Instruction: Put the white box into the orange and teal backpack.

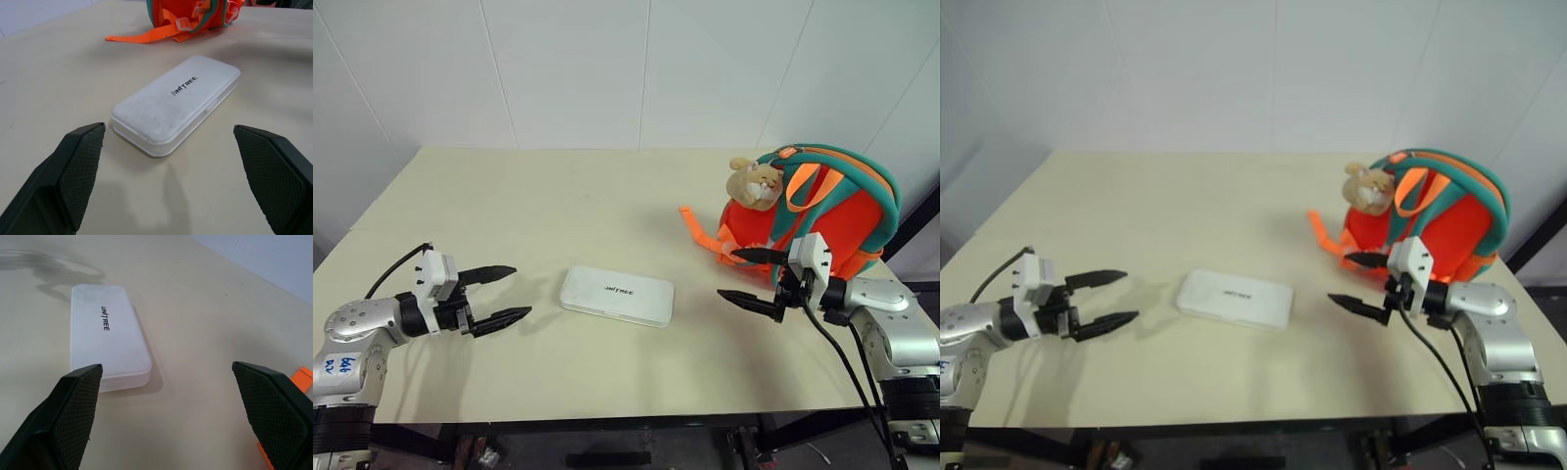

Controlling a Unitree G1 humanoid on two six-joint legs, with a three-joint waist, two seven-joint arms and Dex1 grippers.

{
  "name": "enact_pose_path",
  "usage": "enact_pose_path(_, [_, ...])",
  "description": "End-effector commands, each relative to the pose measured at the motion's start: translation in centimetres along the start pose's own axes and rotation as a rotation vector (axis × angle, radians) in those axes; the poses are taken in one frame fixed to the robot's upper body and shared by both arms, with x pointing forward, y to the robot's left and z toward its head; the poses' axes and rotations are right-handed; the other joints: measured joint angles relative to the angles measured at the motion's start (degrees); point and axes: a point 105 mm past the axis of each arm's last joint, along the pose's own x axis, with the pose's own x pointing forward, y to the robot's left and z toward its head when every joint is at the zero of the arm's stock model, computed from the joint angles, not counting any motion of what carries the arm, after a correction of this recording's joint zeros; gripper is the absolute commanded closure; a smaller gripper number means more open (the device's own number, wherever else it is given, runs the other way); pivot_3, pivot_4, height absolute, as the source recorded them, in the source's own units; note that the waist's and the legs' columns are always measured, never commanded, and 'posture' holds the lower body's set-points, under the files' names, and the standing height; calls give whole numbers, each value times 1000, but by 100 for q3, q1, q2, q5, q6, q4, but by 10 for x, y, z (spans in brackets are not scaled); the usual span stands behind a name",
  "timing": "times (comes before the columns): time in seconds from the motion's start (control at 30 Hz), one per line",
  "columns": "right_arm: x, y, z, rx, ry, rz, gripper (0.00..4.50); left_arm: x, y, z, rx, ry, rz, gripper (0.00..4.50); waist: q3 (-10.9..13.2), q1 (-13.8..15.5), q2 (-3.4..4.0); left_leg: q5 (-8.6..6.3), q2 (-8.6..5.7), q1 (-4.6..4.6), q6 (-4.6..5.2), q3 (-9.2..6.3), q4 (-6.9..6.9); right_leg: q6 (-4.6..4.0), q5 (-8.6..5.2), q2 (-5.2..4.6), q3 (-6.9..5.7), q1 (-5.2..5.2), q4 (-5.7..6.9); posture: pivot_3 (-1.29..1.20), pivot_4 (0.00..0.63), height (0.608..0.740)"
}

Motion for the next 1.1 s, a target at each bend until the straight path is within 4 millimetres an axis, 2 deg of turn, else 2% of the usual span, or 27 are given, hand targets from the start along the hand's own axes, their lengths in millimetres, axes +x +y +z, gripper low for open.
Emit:
enact_pose_path(0.03, [0, -1, 13, -38, -30, 6, 24, 0, -2, 9, 25, -20, -15, 0, 0, 0, 0, 0, 0, 0, 0, 0, 0, 0, 0, 0, 0, 0, 0, 0, 150, 740])
enact_pose_path(0.27, [4, 3, 12, -20, -38, 32, 24, -2, -3, 3, 26, 6, -26, 0, 0, -1, 0, 0, 0, 0, 0, 0, 1, 0, 0, 0, 0, 0, 1, 0, 150, 740])
enact_pose_path(0.3, [6, 6, 12, -6, -51, 39, 306, -4, -1, 3, 32, 2, -24, 298, 0, -2, 0, 0, 0, 0, 0, 0, 1, 0, 0, 0, 0, 0, 1, 0, 150, 740])
enact_pose_path(0.37, [10, 11, 10, 1, -57, 55, 603, -7, 2, 5, 39, -5, -13, 568, 0, -7, 0, 0, 0, 0, 0, 0, 1, 0, 0, 1, 0, 0, 1, 0, 150, 740])
enact_pose_path(0.47, [20, 18, 6, -20, -62, 57, 1619, -13, 11, 1, 45, 0, 29, 1487, 0, -7, 0, 0, 1, 1, 0, 0, 0, 0, 0, 2, 0, 0, 2, 0, 150, 740])
enact_pose_path(0.57, [27, 20, -1, -32, -48, 44, 2652, -13, 15, -13, 74, 58, 43, 2428, 0, -4, 0, 0, 0, 0, 0, 0, 3, 1, 0, 1, 0, 0, 2, 0, 150, 740])
enact_pose_path(0.67, [32, 20, -12, -16, -8, 30, 3624, -4, 22, -23, 74, 79, 61, 3323, 0, 17, 0, 0, -1, 0, 0, 0, 5, 0, 0, 0, 0, 0, 2, 0, 150, 740])
enact_pose_path(0.73, [36, 25, -22, -4, 40, 65, 4365, 10, 27, -28, 66, 81, 66, 3993, -1, 40, -1, 0, -1, 0, 0, 0, 6, 1, 0, 0, -1, 1, 2, 0, 150, 740])
enact_pose_path(0.77, [37, 26, -26, -16, 59, 63, 4500, 19, 28, -30, 33, 61, 56, 4365, -2, 46, -2, 0, -2, -1, 0, -1, 8, 1, 1, 0, -2, 1, 2, 0, 150, 740])
enact_pose_path(0.8, [39, 25, -30, -17, 66, 52, 4500, 28, 29, -31, 26, 52, 51, 4441, -2, 60, -2, 0, -2, -1, 0, -1, 10, 1, 1, 0, -2, 3, 2, 0, 150, 740])
enact_pose_path(1.1, [47, 22, -60, 31, 154, -56, 4500, 86, 45, -47, 10, 70, 122, 4441, -3, -1, -4, 0, -2, -2, 0, -4, 20, 10, 5, 3, -1, 2, 9, 0, 150, 740])
